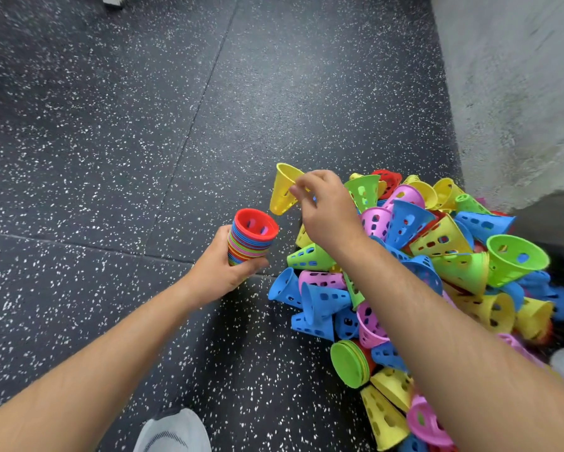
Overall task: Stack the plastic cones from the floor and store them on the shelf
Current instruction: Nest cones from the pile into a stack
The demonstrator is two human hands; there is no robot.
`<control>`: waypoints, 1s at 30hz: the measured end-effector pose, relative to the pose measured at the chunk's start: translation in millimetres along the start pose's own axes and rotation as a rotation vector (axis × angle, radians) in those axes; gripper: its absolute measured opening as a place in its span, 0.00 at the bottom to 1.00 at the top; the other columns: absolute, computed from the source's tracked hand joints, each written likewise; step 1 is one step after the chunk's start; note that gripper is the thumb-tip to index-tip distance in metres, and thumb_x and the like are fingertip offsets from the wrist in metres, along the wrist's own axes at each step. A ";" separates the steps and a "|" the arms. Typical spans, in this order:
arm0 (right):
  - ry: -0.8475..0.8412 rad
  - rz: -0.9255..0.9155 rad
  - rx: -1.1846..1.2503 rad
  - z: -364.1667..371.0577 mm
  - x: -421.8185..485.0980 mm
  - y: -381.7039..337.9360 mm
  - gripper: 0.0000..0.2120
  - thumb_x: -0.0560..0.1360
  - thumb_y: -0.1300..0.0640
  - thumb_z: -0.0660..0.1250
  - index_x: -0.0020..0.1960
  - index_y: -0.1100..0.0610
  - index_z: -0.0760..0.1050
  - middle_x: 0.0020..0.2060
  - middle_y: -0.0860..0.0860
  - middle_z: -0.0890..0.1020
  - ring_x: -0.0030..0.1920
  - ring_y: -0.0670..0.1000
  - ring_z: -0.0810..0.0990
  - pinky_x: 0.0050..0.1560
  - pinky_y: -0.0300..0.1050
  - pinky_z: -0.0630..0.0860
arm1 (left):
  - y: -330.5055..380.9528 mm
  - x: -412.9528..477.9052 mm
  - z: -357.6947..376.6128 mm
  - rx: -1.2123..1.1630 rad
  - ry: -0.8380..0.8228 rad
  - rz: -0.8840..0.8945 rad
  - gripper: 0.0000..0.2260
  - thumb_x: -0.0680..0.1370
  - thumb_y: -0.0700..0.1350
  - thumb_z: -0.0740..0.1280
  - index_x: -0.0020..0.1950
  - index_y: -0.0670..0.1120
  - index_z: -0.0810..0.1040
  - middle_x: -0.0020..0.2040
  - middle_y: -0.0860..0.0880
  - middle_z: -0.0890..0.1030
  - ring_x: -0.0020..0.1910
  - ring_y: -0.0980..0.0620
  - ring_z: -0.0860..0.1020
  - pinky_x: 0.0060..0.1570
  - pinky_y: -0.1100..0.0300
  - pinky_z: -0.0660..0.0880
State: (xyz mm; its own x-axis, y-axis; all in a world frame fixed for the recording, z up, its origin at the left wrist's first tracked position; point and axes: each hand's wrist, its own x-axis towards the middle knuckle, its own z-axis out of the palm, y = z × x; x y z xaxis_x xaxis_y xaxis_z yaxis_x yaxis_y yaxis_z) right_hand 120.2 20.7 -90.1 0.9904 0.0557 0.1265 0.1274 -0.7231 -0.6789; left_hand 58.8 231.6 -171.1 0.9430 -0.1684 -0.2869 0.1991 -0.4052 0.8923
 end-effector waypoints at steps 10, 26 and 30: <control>-0.230 -0.018 -0.013 2.1 -45.0 -26.0 0.14 0.80 0.50 0.67 0.62 0.54 0.79 0.57 0.52 0.79 0.58 0.52 0.76 0.62 0.44 0.71 | 5.1 -4.4 -1.3 0.003 -0.036 0.013 0.29 0.74 0.47 0.78 0.68 0.51 0.66 0.58 0.52 0.79 0.51 0.63 0.79 0.49 0.72 0.73; -0.372 0.149 -0.845 7.7 3.3 26.8 0.12 0.80 0.55 0.62 0.62 0.56 0.74 0.61 0.54 0.75 0.67 0.58 0.68 0.61 0.50 0.69 | -6.4 1.1 3.7 0.060 -0.089 0.038 0.32 0.70 0.61 0.79 0.67 0.59 0.65 0.58 0.58 0.77 0.57 0.62 0.78 0.61 0.56 0.75; -0.418 0.165 -0.944 16.6 6.4 32.7 0.13 0.80 0.53 0.63 0.63 0.55 0.76 0.66 0.55 0.72 0.66 0.58 0.67 0.64 0.50 0.67 | -5.6 0.1 6.6 0.073 -0.107 0.071 0.32 0.71 0.59 0.79 0.69 0.56 0.65 0.61 0.56 0.76 0.59 0.61 0.77 0.63 0.57 0.74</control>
State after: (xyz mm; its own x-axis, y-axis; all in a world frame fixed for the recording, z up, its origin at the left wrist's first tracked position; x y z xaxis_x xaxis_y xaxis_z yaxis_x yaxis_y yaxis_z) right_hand 131.6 8.8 -123.6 0.9542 0.0111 -0.2989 0.0735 -0.9774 0.1983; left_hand 56.0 228.0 -178.4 0.9195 -0.2922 -0.2629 0.1094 -0.4522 0.8852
